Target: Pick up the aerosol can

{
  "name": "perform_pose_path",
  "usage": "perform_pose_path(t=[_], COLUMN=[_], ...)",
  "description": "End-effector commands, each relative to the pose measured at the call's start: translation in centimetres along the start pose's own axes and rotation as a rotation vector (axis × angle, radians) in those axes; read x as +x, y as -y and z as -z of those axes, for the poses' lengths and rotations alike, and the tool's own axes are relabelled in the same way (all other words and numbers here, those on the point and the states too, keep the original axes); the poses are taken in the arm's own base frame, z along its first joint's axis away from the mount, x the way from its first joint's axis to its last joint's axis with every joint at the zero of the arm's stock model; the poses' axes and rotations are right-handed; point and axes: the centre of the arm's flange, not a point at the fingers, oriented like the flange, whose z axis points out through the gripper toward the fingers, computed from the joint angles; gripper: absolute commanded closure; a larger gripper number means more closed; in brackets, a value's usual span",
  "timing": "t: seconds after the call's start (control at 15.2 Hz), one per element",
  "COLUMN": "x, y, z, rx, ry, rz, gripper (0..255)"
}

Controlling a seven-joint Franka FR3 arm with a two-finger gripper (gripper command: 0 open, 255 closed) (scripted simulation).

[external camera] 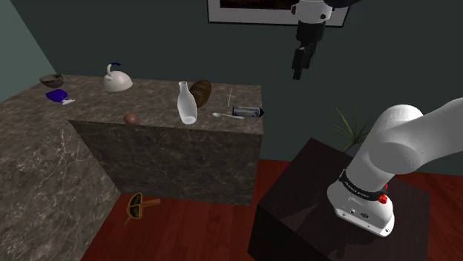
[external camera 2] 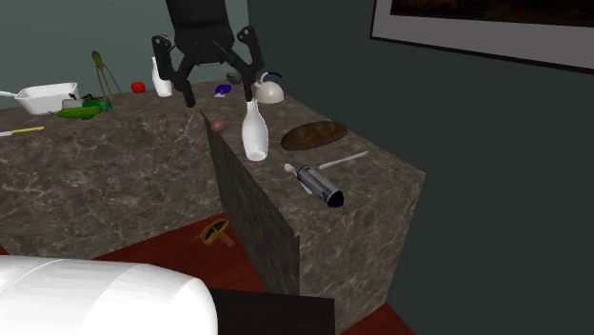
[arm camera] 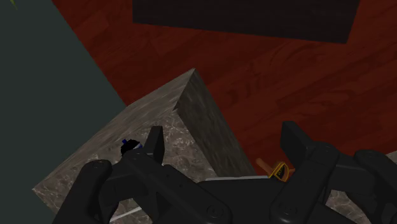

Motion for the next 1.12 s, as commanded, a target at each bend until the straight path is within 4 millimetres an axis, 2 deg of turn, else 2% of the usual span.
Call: perform_pose_path(t=[0.0, 1.06], x=[0.0, 11.1], y=[0.0, -10.4], z=[0.0, -14.9], rx=[0.0, 0.059], ry=[0.0, -0.04], rz=[0.0, 0.158], gripper=[0, 0])
